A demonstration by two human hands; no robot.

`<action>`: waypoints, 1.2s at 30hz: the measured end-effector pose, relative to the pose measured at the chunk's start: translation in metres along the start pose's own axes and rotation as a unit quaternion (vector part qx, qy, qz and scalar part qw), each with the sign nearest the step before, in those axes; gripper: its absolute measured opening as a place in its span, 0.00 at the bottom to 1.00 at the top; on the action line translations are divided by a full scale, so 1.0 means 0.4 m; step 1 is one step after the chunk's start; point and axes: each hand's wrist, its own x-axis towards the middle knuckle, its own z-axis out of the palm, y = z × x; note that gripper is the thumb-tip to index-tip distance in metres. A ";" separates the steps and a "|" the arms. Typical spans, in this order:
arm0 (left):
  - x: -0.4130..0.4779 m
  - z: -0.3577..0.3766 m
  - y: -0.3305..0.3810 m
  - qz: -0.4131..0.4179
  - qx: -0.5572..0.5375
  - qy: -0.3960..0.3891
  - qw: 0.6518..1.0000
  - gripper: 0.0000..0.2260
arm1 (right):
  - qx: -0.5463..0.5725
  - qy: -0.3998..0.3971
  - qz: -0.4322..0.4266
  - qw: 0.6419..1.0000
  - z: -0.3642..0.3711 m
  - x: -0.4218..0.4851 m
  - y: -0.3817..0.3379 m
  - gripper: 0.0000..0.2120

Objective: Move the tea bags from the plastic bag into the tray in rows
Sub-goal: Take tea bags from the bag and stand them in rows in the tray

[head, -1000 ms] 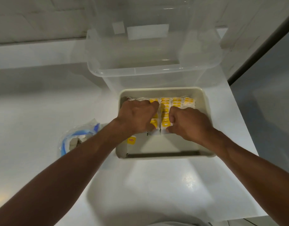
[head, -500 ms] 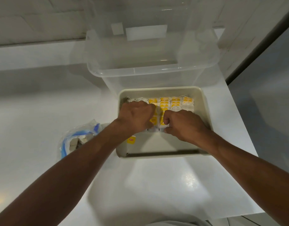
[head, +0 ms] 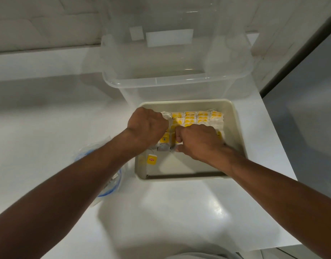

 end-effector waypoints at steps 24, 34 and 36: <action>0.031 0.058 0.096 0.005 -0.103 0.091 0.991 0.18 | -0.040 0.018 0.055 0.998 -0.013 -0.022 0.058 0.12; -0.022 0.033 0.080 -0.020 -0.176 0.136 0.975 0.18 | 0.058 0.040 0.083 0.994 -0.006 -0.060 0.056 0.15; -0.050 0.027 0.061 -0.014 -0.225 0.144 0.964 0.16 | 0.081 0.061 0.074 0.992 -0.016 -0.077 0.041 0.13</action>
